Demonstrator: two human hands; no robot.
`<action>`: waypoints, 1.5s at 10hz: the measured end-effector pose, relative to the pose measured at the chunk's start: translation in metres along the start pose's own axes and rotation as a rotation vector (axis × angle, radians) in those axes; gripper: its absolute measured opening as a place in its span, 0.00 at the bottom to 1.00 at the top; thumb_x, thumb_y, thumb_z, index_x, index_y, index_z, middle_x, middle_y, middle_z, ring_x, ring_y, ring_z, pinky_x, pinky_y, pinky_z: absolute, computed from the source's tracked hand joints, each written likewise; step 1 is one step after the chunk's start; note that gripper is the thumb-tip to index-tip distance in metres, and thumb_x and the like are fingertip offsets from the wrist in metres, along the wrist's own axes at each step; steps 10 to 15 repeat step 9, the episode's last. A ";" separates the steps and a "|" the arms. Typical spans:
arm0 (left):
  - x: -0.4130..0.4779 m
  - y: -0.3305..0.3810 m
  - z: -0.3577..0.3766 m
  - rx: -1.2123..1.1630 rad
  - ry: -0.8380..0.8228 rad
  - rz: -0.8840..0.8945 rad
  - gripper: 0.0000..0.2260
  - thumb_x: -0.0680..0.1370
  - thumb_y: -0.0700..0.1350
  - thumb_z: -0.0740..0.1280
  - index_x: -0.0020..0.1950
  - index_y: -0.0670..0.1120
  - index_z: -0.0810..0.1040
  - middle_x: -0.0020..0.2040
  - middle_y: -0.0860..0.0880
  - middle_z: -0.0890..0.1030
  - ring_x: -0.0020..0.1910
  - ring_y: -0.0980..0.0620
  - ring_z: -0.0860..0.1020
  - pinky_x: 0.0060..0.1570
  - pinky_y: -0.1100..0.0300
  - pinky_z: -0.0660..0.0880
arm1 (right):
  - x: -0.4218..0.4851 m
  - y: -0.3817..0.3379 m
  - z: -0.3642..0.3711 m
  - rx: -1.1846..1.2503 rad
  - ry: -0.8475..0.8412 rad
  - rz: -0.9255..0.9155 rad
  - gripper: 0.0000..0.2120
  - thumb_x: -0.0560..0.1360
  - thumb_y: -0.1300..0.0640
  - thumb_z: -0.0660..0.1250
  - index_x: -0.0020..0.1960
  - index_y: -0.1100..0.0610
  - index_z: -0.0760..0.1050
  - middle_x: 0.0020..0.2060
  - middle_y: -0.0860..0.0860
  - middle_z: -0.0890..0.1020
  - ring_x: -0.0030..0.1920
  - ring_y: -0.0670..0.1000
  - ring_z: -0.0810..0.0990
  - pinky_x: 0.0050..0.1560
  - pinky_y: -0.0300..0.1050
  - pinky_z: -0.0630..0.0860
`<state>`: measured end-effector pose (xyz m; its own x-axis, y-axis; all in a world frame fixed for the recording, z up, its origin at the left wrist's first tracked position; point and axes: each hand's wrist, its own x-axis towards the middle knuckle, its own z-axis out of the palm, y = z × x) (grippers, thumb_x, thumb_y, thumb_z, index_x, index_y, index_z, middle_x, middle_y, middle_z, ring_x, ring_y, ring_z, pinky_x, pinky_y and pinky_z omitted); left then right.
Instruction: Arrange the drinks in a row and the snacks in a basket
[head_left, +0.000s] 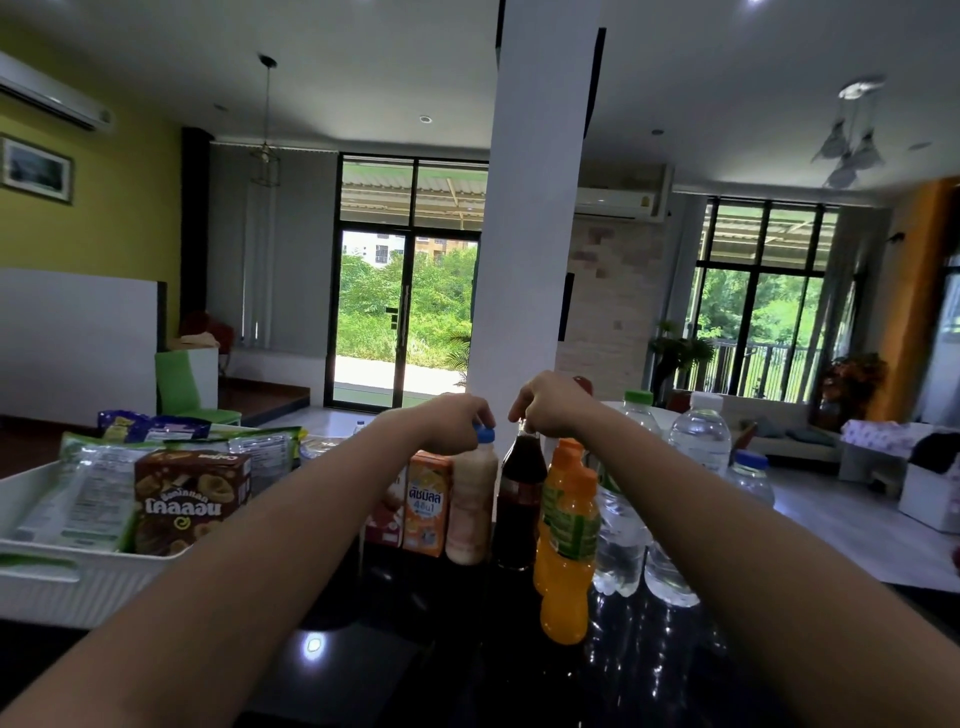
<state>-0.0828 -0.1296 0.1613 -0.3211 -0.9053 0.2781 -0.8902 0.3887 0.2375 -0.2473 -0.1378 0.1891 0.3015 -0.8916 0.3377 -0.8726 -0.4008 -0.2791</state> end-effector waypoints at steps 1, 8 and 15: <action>0.002 0.000 0.000 0.068 0.049 -0.010 0.15 0.75 0.41 0.67 0.63 0.45 0.76 0.60 0.45 0.79 0.57 0.48 0.76 0.58 0.55 0.73 | -0.002 -0.001 0.000 0.008 0.005 0.002 0.15 0.74 0.71 0.63 0.52 0.59 0.83 0.52 0.55 0.83 0.50 0.54 0.82 0.54 0.49 0.81; -0.015 0.003 0.035 0.256 0.416 -0.075 0.17 0.77 0.56 0.64 0.59 0.46 0.76 0.55 0.46 0.80 0.55 0.46 0.75 0.47 0.54 0.70 | -0.021 -0.009 0.010 -0.025 0.038 0.058 0.21 0.77 0.58 0.66 0.70 0.58 0.71 0.66 0.56 0.77 0.62 0.56 0.77 0.61 0.50 0.76; -0.024 0.003 0.031 0.320 0.383 -0.123 0.22 0.78 0.58 0.61 0.67 0.47 0.70 0.63 0.46 0.76 0.62 0.45 0.73 0.56 0.51 0.70 | -0.033 -0.010 0.003 -0.071 0.095 0.076 0.27 0.79 0.52 0.64 0.75 0.57 0.63 0.71 0.58 0.70 0.66 0.59 0.73 0.66 0.56 0.72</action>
